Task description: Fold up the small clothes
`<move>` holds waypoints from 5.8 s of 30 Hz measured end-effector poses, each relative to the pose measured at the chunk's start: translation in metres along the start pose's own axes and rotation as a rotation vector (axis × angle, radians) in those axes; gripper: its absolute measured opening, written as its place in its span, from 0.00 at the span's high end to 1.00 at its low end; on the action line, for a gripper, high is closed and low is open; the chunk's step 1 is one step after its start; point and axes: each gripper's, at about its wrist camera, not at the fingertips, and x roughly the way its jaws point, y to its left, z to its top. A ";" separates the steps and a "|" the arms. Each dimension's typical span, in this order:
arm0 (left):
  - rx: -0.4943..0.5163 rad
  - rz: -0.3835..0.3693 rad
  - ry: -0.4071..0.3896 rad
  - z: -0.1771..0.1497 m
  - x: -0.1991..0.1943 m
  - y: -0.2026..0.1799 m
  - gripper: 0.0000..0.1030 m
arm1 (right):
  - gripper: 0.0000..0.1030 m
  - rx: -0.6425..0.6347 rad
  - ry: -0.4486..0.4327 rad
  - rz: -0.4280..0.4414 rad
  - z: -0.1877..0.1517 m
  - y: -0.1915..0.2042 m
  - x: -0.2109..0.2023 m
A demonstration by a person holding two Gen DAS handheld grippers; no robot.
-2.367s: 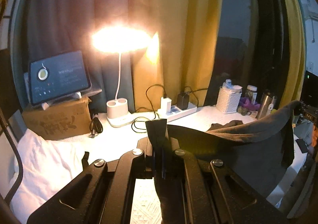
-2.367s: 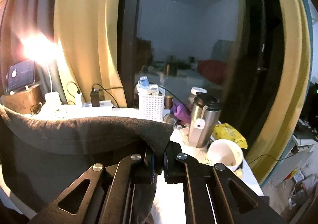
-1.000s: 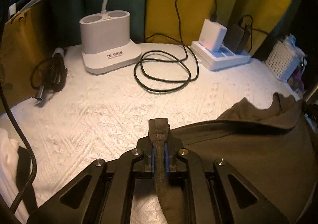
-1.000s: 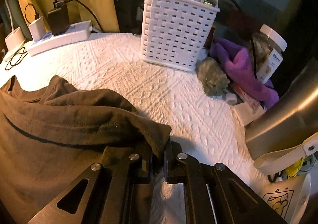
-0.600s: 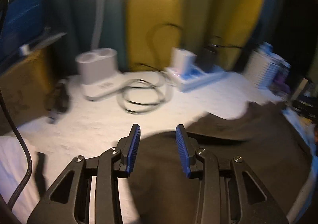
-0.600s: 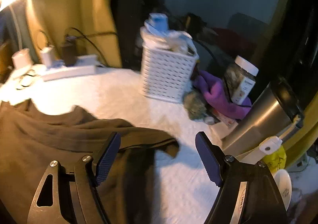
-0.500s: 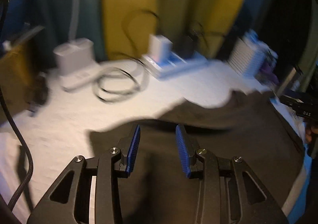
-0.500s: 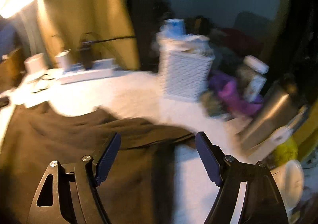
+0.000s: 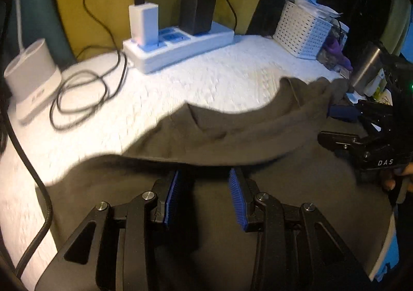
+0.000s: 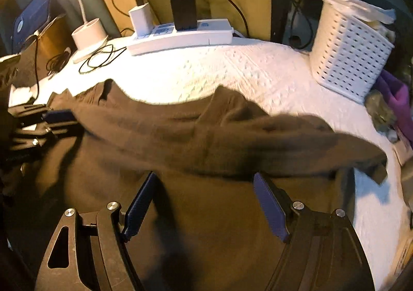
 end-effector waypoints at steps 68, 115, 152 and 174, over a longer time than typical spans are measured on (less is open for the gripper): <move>-0.264 0.147 -0.103 -0.051 -0.057 0.076 0.54 | 0.37 0.065 -0.087 -0.249 0.052 -0.071 -0.021; -0.138 0.080 -0.204 -0.220 -0.177 -0.038 0.35 | 0.70 0.150 -0.174 -0.133 -0.200 -0.062 -0.166; -0.181 0.101 -0.141 -0.238 -0.161 -0.011 0.89 | 0.94 0.257 -0.181 -0.202 -0.247 -0.086 -0.162; -0.274 0.194 -0.115 -0.236 -0.191 0.046 0.80 | 0.88 0.233 -0.080 -0.496 -0.245 -0.078 -0.179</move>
